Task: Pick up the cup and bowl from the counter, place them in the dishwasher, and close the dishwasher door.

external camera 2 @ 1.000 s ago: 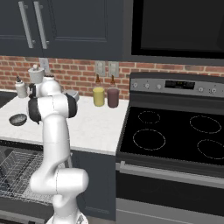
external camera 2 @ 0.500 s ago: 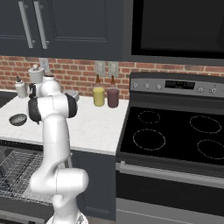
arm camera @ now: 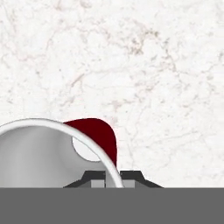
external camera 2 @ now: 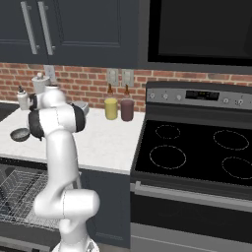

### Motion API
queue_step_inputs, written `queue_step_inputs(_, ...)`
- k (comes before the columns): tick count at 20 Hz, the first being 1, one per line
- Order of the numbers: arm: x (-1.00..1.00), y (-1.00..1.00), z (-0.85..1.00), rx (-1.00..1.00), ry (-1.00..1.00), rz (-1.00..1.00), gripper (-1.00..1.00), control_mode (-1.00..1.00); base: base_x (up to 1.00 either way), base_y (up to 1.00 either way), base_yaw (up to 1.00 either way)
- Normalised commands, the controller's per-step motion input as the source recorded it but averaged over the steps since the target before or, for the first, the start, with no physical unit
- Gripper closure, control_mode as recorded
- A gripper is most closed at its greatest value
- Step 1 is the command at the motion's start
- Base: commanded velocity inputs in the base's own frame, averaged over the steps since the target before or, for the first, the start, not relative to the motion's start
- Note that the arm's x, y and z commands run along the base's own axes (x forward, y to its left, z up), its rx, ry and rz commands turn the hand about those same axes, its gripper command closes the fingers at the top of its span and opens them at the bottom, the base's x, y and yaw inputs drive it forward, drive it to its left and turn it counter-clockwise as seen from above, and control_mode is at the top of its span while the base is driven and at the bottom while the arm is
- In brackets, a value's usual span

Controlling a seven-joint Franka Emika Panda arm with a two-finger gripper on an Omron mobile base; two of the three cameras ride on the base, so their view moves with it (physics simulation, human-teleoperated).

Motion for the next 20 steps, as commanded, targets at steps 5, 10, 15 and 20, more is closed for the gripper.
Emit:
queue_step_inputs(5, -0.8, -0.23, 0.0, 0.06, -0.12, 0.0, 1.0, -1.0, 0.0, 0.0, 0.0)
queue_step_inputs(10, -0.62, -0.33, 0.0, 0.05, -0.13, 0.0, 1.0, -1.0, 0.0, 0.0, 0.0)
queue_step_inputs(15, -0.68, -0.33, 0.0, 0.05, -0.12, 0.0, 1.0, -1.0, 0.0, 0.0, 0.0)
queue_step_inputs(20, -0.61, -0.27, 0.06, 0.02, -0.06, 0.0, 1.0, -1.0, 0.0, 0.0, 0.0)
